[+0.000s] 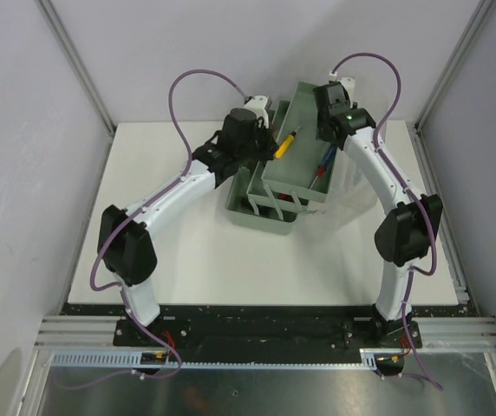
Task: Pack the tool kit
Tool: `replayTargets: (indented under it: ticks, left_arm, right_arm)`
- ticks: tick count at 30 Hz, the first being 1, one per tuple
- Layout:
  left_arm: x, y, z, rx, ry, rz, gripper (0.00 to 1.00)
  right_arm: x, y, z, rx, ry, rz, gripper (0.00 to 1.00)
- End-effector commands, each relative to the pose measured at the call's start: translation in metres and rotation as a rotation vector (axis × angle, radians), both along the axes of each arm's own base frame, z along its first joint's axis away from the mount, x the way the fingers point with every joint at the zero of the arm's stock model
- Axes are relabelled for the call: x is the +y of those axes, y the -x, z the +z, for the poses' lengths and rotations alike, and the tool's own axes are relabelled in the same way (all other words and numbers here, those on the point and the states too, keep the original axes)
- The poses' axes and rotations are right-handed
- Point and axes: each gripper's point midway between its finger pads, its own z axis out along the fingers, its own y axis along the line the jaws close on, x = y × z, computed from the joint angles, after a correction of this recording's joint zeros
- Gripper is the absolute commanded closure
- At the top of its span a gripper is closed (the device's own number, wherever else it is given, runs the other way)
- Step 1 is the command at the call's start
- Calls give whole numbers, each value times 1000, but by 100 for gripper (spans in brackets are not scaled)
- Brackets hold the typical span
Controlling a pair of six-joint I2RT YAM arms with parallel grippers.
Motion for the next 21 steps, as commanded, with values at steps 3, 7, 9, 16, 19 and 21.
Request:
replayTargets:
  ticks: [3, 7, 9, 16, 19, 21]
  left_arm:
    - [9, 2, -11, 36, -47, 43, 100]
    - [8, 2, -12, 52, -33, 50, 100]
    - [8, 2, -13, 59, -26, 58, 100]
    - [8, 2, -16, 76, -16, 72, 100]
    - [8, 1, -18, 86, -11, 82, 100]
    - [8, 2, -20, 96, -5, 83, 100]
  right_arm:
    - [8, -11, 69, -233, -129, -50, 35]
    - [4, -9, 101, -327, -163, -73, 32]
    - [3, -8, 112, -364, -177, -83, 31]
    - [-2, 1, 146, -456, -218, -105, 31]
    - [-13, 12, 164, -499, -234, -127, 31]
    - [-34, 21, 174, -519, -262, -159, 32]
